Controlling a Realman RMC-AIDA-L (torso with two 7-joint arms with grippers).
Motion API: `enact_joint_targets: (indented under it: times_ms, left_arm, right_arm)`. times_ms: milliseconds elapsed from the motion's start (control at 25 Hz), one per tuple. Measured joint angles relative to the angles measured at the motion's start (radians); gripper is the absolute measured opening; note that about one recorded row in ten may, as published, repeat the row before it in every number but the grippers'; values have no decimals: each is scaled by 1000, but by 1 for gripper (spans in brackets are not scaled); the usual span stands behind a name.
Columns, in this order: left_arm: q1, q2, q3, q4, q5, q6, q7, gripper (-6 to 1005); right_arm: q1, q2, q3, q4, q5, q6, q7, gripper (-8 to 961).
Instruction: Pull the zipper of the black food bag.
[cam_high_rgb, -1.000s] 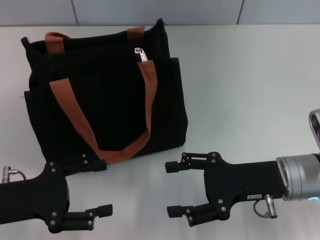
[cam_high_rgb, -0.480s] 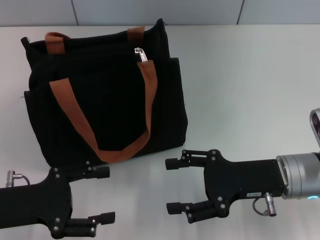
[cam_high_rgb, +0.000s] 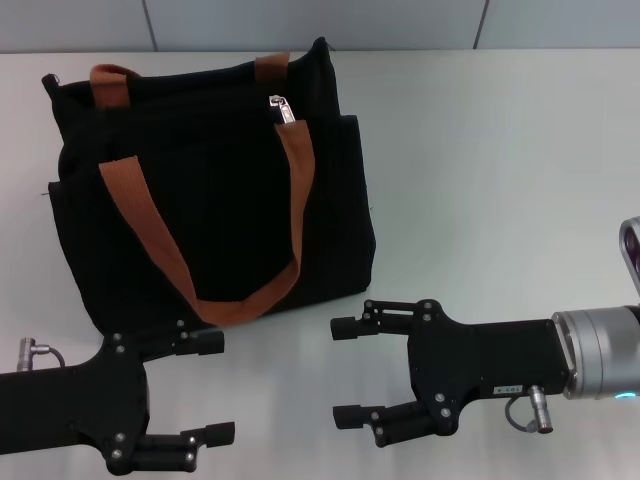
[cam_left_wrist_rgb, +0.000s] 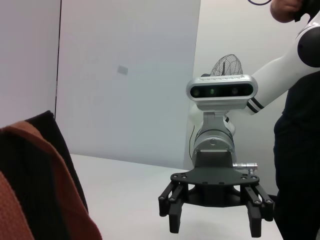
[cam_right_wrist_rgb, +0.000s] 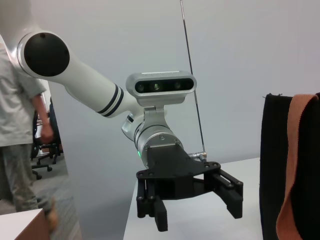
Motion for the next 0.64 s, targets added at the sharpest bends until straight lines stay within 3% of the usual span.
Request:
enact_joint_targets:
  times_ms: [640]
  left_arm:
    - [-1, -3, 0, -2, 0, 0, 9, 832]
  right_arm:
    - [0, 1, 2, 5, 13, 0, -9, 835]
